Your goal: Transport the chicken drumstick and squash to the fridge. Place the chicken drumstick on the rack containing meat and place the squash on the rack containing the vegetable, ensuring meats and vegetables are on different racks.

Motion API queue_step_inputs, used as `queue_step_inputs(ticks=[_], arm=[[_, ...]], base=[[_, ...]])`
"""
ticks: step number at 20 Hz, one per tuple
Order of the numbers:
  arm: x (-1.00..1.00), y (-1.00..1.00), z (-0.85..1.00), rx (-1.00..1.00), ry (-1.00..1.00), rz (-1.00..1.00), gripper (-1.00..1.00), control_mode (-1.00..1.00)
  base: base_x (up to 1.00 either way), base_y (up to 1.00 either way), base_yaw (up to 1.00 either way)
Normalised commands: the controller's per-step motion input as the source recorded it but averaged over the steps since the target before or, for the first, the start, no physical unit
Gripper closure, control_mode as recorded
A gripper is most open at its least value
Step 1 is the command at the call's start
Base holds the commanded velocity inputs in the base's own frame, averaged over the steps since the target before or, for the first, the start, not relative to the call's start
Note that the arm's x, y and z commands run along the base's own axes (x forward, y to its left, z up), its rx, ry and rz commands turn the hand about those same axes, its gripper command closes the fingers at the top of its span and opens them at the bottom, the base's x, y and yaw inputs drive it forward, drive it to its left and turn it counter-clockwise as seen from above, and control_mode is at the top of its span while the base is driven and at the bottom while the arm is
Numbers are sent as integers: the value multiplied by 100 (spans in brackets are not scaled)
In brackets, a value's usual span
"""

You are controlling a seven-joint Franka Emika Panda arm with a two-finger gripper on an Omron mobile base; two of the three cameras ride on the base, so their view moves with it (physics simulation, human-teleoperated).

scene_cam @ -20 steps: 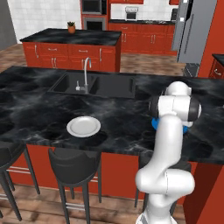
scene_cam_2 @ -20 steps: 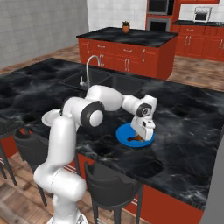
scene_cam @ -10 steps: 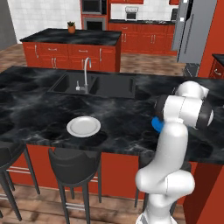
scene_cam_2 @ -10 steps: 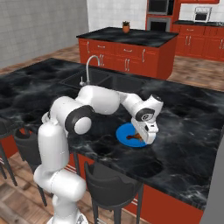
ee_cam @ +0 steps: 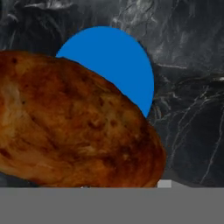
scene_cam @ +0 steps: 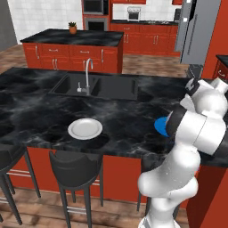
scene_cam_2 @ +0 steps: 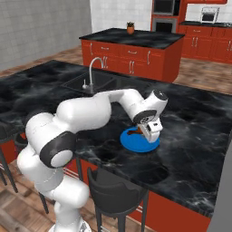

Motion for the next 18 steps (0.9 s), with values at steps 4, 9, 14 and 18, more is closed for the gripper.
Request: queue_step_inputs(ticks=[4,9,14,18], arm=[[-64,74,37,-26,-51,0,100,-100],[-70,71,60,-28,-42,-1,100,-100],[-66,70,78,-19,-17,0,100,-100],[-72,25,100,-6,1,0,100,-100]], base=[[0,0,0],[0,0,0],[0,0,0],[0,0,0]])
